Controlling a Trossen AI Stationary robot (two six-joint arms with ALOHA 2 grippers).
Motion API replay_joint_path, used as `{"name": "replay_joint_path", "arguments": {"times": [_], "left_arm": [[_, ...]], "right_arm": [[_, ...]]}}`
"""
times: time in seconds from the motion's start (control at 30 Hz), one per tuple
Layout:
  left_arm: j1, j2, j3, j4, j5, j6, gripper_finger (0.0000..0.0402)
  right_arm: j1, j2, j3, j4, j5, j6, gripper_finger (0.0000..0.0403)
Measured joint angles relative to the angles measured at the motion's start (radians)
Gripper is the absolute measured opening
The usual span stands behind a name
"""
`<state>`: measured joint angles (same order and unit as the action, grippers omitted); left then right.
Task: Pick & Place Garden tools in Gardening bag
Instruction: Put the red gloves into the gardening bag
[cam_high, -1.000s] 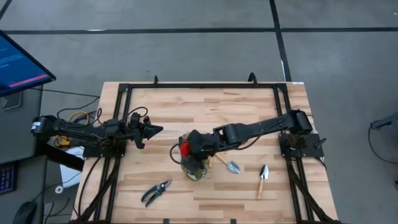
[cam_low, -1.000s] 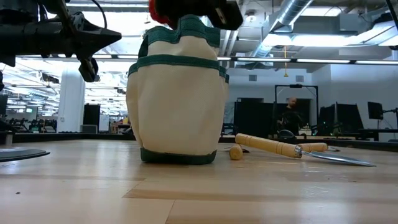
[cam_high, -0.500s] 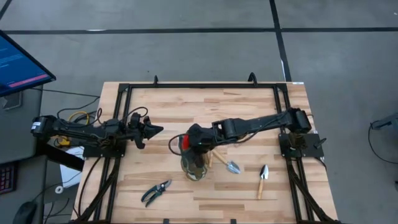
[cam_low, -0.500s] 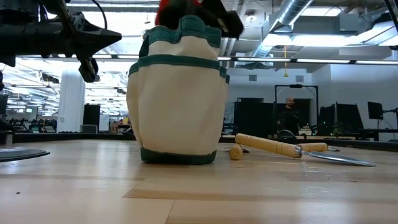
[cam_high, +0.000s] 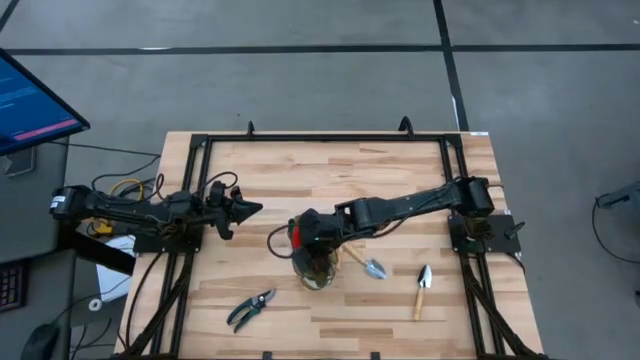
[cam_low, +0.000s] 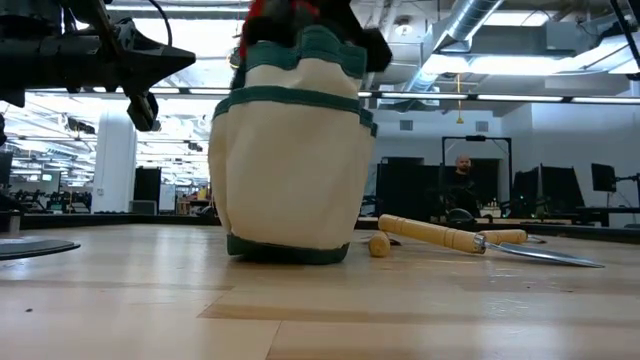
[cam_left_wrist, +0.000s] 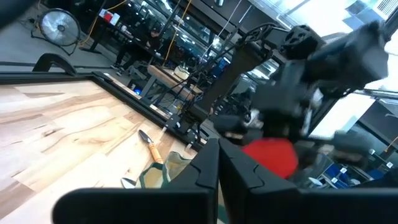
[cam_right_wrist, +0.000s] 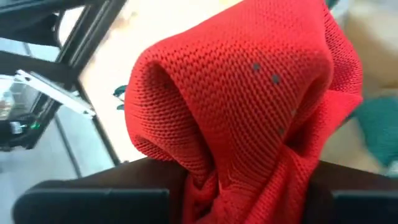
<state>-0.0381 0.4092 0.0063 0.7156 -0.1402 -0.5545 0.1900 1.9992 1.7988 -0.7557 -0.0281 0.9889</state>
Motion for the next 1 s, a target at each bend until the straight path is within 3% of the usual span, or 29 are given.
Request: {"name": "replay_joint_path", "arguments": {"times": [0.53, 1.0], "left_arm": [[0.0, 0.006, 0.0, 0.004, 0.0, 0.0, 0.0008], [0.0, 0.005, 0.0, 0.004, 0.0, 0.0, 0.0007]], "right_arm": [[-0.015, 0.05, -0.003, -0.136, -0.046, 0.066, 0.0075], [-0.022, 0.051, -0.003, -0.141, -0.051, 0.033, 0.0238]]}}
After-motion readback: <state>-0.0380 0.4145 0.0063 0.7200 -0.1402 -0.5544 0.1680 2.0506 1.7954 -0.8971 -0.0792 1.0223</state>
